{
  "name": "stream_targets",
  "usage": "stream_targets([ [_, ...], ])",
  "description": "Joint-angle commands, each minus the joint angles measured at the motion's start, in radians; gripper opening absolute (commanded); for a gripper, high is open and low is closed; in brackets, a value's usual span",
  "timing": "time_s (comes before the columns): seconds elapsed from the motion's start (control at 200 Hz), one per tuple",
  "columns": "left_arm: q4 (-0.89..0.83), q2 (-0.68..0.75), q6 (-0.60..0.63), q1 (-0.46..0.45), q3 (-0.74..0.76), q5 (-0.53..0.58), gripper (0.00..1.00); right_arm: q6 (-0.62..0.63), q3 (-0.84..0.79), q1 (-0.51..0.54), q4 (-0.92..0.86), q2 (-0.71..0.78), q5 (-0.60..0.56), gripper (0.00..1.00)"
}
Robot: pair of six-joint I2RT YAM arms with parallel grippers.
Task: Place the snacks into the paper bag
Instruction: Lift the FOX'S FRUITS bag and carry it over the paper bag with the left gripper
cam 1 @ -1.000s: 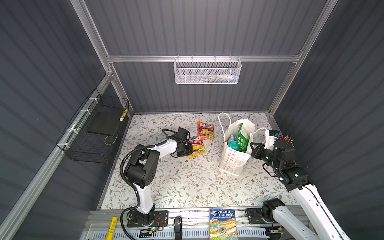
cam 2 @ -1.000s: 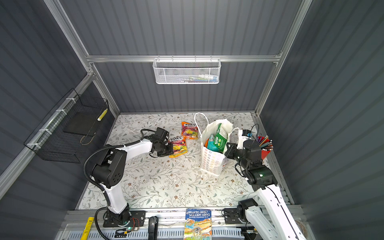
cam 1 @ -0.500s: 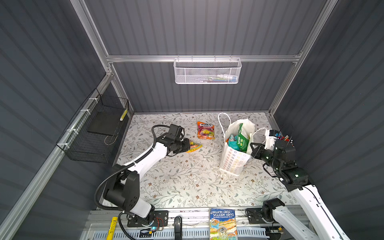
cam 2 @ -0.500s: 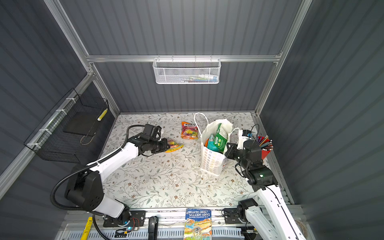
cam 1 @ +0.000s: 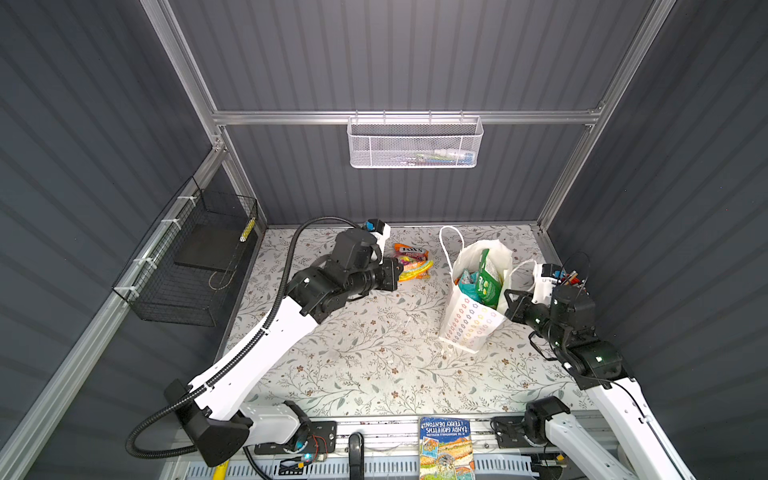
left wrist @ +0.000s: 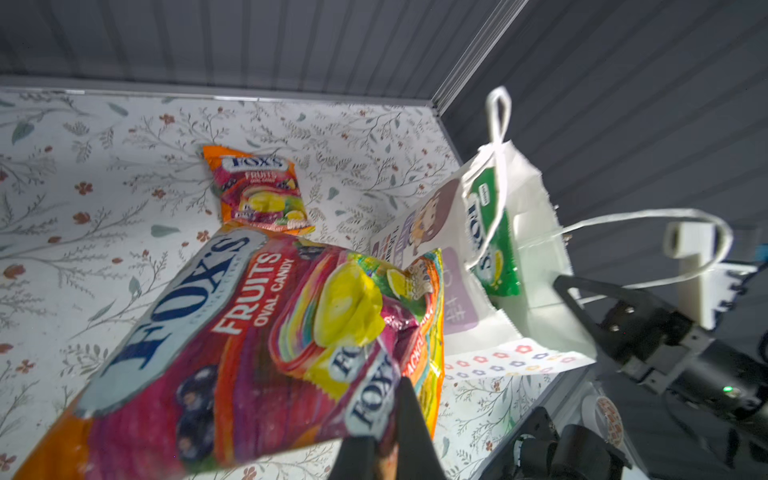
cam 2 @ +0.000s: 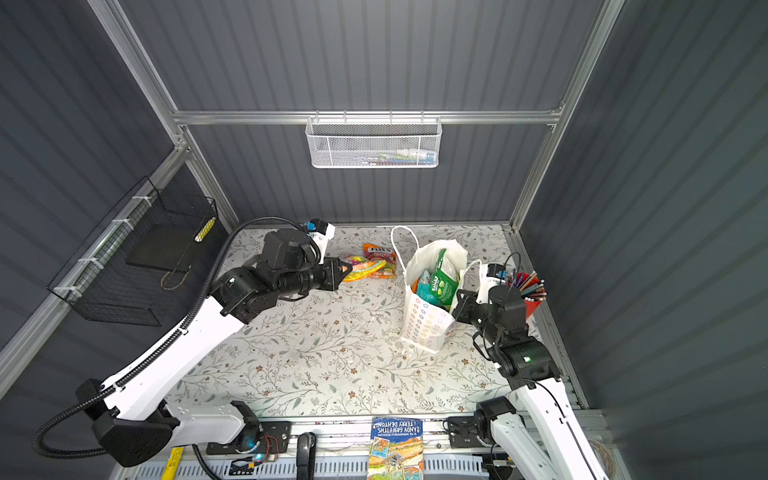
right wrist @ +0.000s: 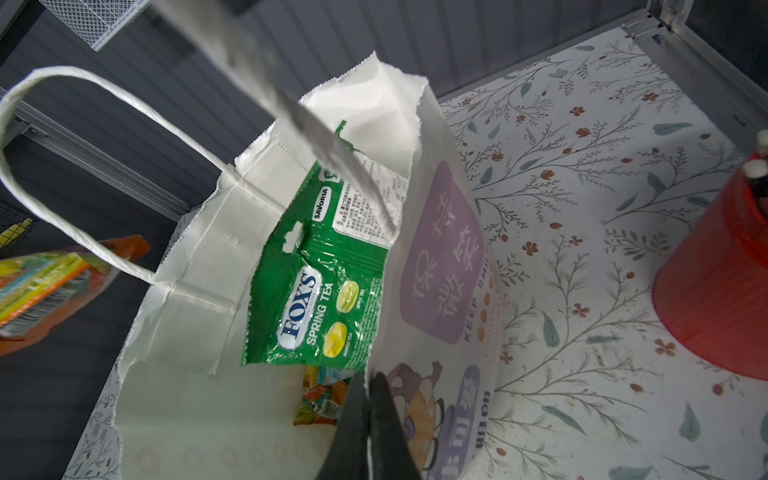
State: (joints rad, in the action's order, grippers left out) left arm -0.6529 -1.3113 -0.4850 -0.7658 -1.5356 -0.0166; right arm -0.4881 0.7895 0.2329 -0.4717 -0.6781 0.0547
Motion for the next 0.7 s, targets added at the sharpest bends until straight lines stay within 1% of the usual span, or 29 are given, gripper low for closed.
stream_targets([
  [0.0,-0.024,-0.009,0.048,-0.038,-0.107,0.033,0.0,0.018,0.034,0.008,0.004,0.005,-0.003,0.0],
  [0.085,-0.036,-0.049,0.064,-0.078,-0.195,0.04,0.0,0.018,0.034,0.008,0.004,0.003,-0.004,0.0],
  [0.23,-0.07,-0.161,0.102,-0.166,-0.356,0.053,0.0,0.019,0.034,0.008,0.004,0.003,-0.011,0.0],
  [0.4,-0.143,-0.35,0.171,-0.288,-0.575,0.116,0.0,0.02,0.034,0.008,0.004,0.0,-0.015,0.0],
  [0.465,-0.179,-0.431,0.188,-0.314,-0.666,0.136,0.0,0.02,0.034,0.008,0.003,0.0,-0.015,0.0],
  [0.58,-0.249,-0.572,0.193,-0.344,-0.827,0.126,0.0,0.022,0.034,0.009,0.003,-0.001,-0.013,0.0],
  [0.64,-0.275,-0.623,0.187,-0.355,-0.885,0.125,0.0,0.023,0.036,0.009,0.002,0.0,-0.016,0.0],
  [0.695,-0.277,-0.651,0.195,-0.376,-0.905,0.123,0.0,0.022,0.034,0.009,0.002,0.0,-0.016,0.0],
])
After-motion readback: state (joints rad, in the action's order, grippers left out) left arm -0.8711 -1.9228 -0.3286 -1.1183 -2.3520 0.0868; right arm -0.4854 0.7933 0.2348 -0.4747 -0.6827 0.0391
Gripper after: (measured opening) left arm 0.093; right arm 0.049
